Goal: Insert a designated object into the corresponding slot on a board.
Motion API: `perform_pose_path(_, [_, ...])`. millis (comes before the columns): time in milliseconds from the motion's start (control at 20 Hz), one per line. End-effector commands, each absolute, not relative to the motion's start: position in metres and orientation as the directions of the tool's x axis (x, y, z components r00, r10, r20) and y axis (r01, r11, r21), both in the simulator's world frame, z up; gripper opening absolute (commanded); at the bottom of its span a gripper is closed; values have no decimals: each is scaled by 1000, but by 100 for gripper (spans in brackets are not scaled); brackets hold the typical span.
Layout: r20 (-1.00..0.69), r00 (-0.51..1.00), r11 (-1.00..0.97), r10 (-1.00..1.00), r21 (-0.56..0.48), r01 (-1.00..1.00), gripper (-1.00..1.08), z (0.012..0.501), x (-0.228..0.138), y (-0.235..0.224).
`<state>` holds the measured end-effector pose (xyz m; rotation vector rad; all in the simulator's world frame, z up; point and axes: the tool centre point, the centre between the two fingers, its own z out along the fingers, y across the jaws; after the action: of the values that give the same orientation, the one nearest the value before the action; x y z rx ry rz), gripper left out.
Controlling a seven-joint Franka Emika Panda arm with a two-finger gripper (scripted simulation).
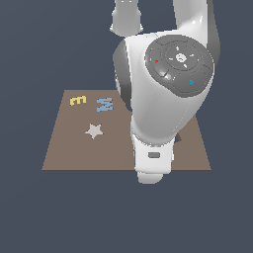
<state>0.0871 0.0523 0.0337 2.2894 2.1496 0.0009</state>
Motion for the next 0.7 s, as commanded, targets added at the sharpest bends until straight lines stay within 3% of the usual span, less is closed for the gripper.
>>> perform_pose_path(0, [-1, -46, 46, 999, 2, 999, -100, 35, 90, 58])
perform_pose_path(650, [-1, -573, 573, 820, 2, 820, -100, 37, 94, 92])
